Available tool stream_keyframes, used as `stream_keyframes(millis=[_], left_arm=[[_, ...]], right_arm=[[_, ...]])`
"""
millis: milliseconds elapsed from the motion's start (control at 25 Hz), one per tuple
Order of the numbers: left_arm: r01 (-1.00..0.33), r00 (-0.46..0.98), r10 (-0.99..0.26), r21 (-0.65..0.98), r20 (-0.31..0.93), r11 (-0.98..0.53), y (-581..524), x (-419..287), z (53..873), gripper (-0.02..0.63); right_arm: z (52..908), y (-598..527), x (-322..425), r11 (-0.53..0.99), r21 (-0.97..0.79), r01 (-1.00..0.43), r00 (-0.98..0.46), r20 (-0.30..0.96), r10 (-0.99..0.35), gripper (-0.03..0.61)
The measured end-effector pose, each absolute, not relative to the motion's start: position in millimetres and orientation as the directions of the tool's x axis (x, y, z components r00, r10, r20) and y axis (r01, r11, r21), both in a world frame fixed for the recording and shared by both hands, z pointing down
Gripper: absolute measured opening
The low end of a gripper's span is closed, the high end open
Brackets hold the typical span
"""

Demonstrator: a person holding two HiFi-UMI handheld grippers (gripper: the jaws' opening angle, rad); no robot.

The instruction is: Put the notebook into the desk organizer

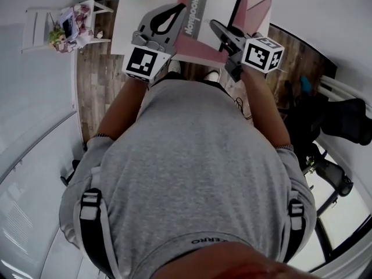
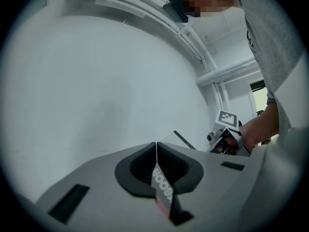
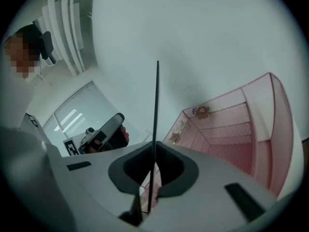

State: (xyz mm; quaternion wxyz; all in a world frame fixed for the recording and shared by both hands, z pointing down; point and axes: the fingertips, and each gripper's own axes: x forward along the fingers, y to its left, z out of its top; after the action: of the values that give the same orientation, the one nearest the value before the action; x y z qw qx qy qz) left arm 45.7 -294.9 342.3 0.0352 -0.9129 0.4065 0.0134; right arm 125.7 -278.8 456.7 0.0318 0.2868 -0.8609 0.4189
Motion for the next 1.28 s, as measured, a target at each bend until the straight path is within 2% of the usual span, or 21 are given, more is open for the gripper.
stream_keyframes(millis=[480,1280], left_arm=[[-0.739,0.673,-0.739,-0.068,-0.034,-0.67,-287,47,349,0.024],[-0.728,0.686,-0.727,-0.047,-0.037,-0.684,-285,42,351,0.024]], right_arm=[[472,-277,113,0.418,-0.768,-0.486,-0.857,0.324,-0.402,0.015],[517,-289,118,0.433,-0.513,-0.741,-0.67,0.597,-0.441,0.049]])
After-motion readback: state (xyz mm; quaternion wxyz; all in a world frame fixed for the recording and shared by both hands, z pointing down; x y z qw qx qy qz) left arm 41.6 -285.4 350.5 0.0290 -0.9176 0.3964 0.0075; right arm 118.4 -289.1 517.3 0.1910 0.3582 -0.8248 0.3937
